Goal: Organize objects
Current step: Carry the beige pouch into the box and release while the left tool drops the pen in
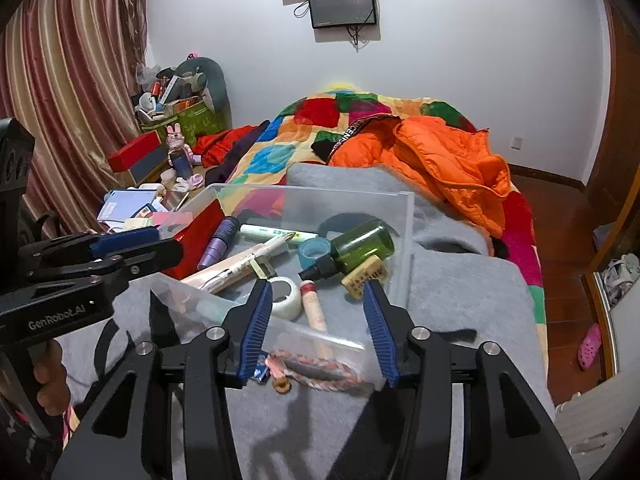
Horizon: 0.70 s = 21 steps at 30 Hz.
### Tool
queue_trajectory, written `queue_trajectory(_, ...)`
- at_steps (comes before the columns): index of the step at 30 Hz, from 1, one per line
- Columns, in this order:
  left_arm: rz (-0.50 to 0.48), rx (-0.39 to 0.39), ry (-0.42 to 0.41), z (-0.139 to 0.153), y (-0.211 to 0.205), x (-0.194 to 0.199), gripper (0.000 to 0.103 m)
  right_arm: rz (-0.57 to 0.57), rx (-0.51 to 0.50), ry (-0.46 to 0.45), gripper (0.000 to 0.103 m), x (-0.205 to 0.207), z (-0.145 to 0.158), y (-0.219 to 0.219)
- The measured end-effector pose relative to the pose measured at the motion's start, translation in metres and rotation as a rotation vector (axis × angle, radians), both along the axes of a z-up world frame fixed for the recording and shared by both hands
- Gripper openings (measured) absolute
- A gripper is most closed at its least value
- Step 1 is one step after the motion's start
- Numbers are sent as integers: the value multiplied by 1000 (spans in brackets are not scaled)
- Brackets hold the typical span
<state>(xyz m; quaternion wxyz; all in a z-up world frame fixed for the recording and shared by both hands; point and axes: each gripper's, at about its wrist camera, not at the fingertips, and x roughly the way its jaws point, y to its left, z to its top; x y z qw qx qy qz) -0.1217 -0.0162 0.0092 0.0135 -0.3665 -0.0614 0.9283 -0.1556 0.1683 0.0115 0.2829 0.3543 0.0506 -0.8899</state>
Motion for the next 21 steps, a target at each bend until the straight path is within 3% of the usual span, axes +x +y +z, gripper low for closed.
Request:
queue_trajectory(5, 6, -5, 3, 0, 0, 15, 61, -22, 4, 4, 49, 6, -1, 12)
queue_trajectory(8, 1, -6, -10, -6, 1, 22, 64, -37, 5, -6, 49, 8, -5, 20)
queue_trajectory(21, -27, -1, -176, -69, 5, 25, 64, -58, 47, -119, 49, 10, -52, 30)
